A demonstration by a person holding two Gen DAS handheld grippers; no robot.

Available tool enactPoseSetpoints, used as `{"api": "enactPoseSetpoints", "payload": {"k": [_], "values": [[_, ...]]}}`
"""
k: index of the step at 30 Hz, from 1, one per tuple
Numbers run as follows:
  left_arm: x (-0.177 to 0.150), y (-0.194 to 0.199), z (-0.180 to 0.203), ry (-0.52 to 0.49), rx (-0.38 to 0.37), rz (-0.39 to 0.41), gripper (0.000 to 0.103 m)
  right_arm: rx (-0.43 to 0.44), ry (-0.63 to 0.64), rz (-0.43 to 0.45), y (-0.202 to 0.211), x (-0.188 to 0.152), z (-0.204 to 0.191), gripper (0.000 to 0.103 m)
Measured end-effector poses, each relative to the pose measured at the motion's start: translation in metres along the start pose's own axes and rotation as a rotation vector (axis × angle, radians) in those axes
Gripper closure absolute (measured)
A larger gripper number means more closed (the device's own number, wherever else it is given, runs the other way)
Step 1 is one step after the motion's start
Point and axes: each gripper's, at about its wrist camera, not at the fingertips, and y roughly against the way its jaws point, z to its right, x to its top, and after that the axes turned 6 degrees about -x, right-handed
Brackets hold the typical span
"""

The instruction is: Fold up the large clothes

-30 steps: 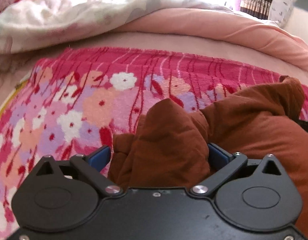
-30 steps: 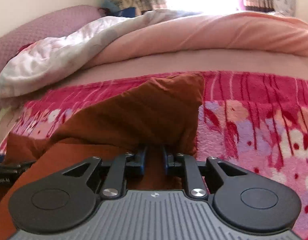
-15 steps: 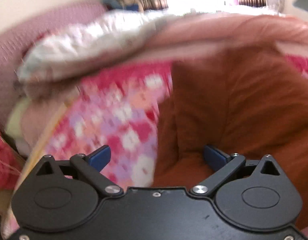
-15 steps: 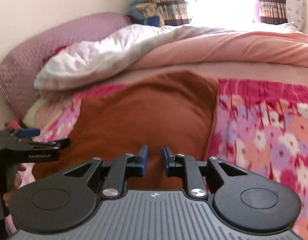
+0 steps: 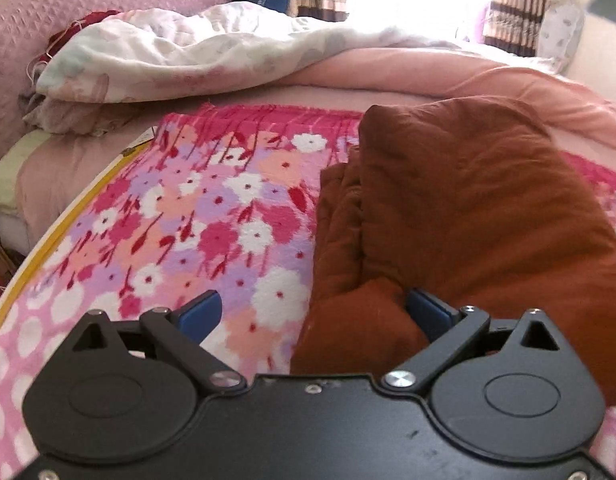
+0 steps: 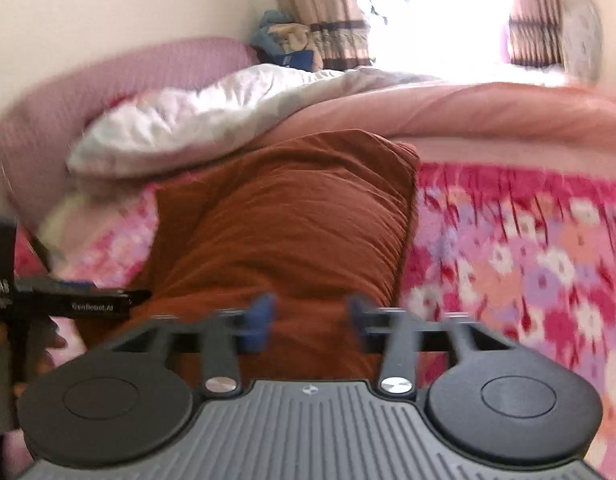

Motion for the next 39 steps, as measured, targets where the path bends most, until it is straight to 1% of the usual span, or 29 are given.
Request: {"api": "enactPoseSetpoints", "payload": {"k": [2,4,7,9,11,13,14,16,18,19,21,22,23,24,25,26,27,28,30,32,34,37,39], "values": [[-0.007,0.007,0.001,-0.033,-0.018,-0.007,0.0,0.045,-0.058,-0.018,0.014,-0.008,0.014,0.029],[-0.011,0.005,0.001,-0.029,-0.026,-0.011,0.0,0.064,-0.073,-0.056,0.015,-0.016,0.023,0.029],[-0.013,-0.007,-0.015,0.086,-0.092,-0.048,0.0,0.093,-0.145,-0.098,-0.002,-0.02,0.037,0.029],[-0.017,-0.013,-0.027,0.14,-0.149,-0.062,0.0,0.144,-0.23,-0.142,-0.021,-0.023,0.05,0.029],[-0.022,-0.024,-0.041,0.223,-0.225,-0.093,0.0,0.198,-0.317,-0.182,-0.038,-0.026,0.063,0.022],[-0.027,-0.037,-0.053,0.317,-0.301,-0.14,0.0,0.24,-0.375,-0.211,-0.054,-0.03,0.072,0.014],[-0.028,-0.038,-0.054,0.324,-0.311,-0.132,0.0,0.25,-0.389,-0.224,-0.06,-0.033,0.074,0.01],[-0.025,-0.039,-0.044,0.26,-0.285,-0.137,0.0,0.286,-0.437,-0.244,-0.073,-0.04,0.076,0.009],[-0.022,-0.043,-0.034,0.235,-0.271,-0.145,0.0,0.316,-0.453,-0.248,-0.08,-0.044,0.076,0.009],[-0.021,-0.044,-0.03,0.231,-0.275,-0.146,0.005,0.323,-0.458,-0.245,-0.082,-0.045,0.076,0.009],[-0.021,-0.045,-0.026,0.261,-0.329,-0.148,0.008,0.328,-0.438,-0.232,-0.082,-0.044,0.073,0.012],[-0.021,-0.045,-0.024,0.261,-0.345,-0.145,0.022,0.329,-0.429,-0.225,-0.081,-0.044,0.072,0.018],[-0.021,-0.043,-0.022,0.263,-0.376,-0.136,0.03,0.338,-0.429,-0.219,-0.08,-0.043,0.072,0.023],[-0.021,-0.04,-0.021,0.262,-0.375,-0.124,0.035,0.347,-0.427,-0.212,-0.079,-0.042,0.074,0.025],[-0.02,-0.038,-0.021,0.258,-0.374,-0.122,0.044,0.351,-0.424,-0.206,-0.077,-0.041,0.074,0.031],[-0.019,-0.034,-0.021,0.252,-0.372,-0.116,0.048,0.353,-0.416,-0.195,-0.074,-0.039,0.072,0.036],[-0.018,-0.032,-0.022,0.26,-0.373,-0.112,0.054,0.353,-0.403,-0.181,-0.07,-0.038,0.071,0.039],[-0.018,-0.03,-0.024,0.272,-0.376,-0.108,0.058,0.348,-0.379,-0.16,-0.066,-0.036,0.068,0.043],[-0.018,-0.024,-0.024,0.294,-0.385,-0.086,0.062,0.339,-0.351,-0.132,-0.061,-0.031,0.062,0.046],[-0.018,-0.018,-0.025,0.317,-0.413,-0.062,0.064,0.335,-0.341,-0.104,-0.055,-0.027,0.058,0.05],[-0.018,-0.005,-0.022,0.331,-0.446,-0.009,0.065,0.337,-0.322,-0.059,-0.045,-0.023,0.056,0.051],[-0.008,0.017,-0.002,0.252,-0.493,0.052,0.065,0.344,-0.299,-0.005,-0.028,-0.014,0.061,0.052],[-0.001,0.028,0.014,0.22,-0.519,0.054,0.067,0.344,-0.295,0.034,-0.009,-0.007,0.068,0.052]]}}
